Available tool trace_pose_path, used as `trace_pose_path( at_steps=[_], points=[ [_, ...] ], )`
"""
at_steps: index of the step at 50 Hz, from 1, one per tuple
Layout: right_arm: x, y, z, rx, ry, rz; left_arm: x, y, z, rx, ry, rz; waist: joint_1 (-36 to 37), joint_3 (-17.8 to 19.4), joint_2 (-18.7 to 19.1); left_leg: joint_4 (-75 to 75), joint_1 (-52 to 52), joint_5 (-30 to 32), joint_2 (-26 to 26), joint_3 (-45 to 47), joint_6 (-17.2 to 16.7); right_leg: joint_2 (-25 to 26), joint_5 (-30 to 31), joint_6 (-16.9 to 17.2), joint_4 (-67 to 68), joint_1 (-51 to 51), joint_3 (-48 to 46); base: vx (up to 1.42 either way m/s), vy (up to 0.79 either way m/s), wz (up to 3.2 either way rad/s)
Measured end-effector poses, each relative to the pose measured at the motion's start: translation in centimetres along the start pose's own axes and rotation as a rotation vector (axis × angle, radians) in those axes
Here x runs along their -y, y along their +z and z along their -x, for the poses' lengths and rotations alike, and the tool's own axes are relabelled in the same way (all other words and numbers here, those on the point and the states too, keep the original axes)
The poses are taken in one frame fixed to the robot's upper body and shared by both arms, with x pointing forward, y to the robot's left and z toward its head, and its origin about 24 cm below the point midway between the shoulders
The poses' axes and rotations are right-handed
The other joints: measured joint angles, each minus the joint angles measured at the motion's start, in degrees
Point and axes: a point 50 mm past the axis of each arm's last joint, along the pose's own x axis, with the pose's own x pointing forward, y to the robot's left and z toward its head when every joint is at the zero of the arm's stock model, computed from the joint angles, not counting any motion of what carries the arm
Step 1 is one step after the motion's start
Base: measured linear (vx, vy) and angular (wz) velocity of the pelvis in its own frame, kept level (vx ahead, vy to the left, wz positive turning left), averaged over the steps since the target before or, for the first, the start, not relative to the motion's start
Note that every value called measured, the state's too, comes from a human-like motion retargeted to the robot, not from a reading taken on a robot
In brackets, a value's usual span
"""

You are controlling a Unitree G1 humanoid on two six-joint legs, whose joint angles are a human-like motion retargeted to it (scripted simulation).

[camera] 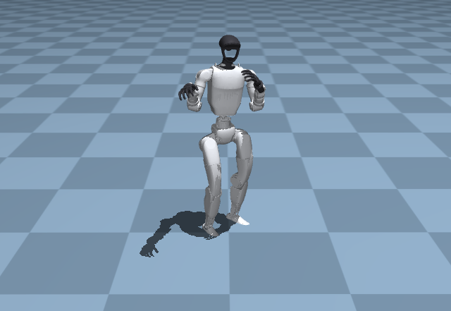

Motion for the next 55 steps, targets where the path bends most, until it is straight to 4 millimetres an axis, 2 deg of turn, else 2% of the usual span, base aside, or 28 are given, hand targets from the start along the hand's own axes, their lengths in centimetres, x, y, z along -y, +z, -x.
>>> trace_pose_path(
  at_steps=[10,15,28,41,55],
  points=[
    [-2.6,3.2,-0.4,0.157,0.197,0.024,1.5,-0.4,0.1,-0.03,-0.056,0.054,-3.2,-1.64,0.91,-12.52,0.65,7.24,-2.45,6.89,-0.27,1.73,4.32,1.69,-2.25,-5.91,4.18,-0.08,0.02,-0.54],
    [-3.6,5.5,0.0,0.282,0.274,0.039,2.1,-0.4,-0.3,-0.028,-0.058,0.063,-5.09,-2.27,1.84,-13.99,-0.71,8.19,-2.61,10.46,-0.21,3.0,6.57,2.64,-3.2,-8.59,6.62,-0.07,0.02,-0.62],
    [-5.8,10.1,4.0,0.632,0.474,0.078,2.9,0.2,-1.5,0.014,-0.029,0.035,-11.4,-1.83,6.69,-13.92,-4.96,7.5,-2.42,18.87,0.75,6.36,10.94,4.55,-4.6,-14.93,12.88,-0.04,0.02,-0.62],
    [-7.5,12.3,6.0,0.825,0.647,0.055,3.8,-0.4,-1.4,-0.024,-0.063,0.059,-16.26,-0.53,11.24,-13.81,-6.61,6.38,-3.06,24.93,2.16,8.68,12.77,5.59,-4.88,-18.41,17.8,-0.01,0.02,-0.51],
    [-8.1,13.8,7.2,0.961,0.734,0.031,2.8,-0.8,0.2,-0.107,-0.026,-0.009,-18.67,0.98,15.06,-13.76,-6.94,5.31,-4.0,28.88,3.02,9.83,13.3,6.57,-4.93,-19.99,20.68,-0.01,0.01,-0.34]
  ],
)
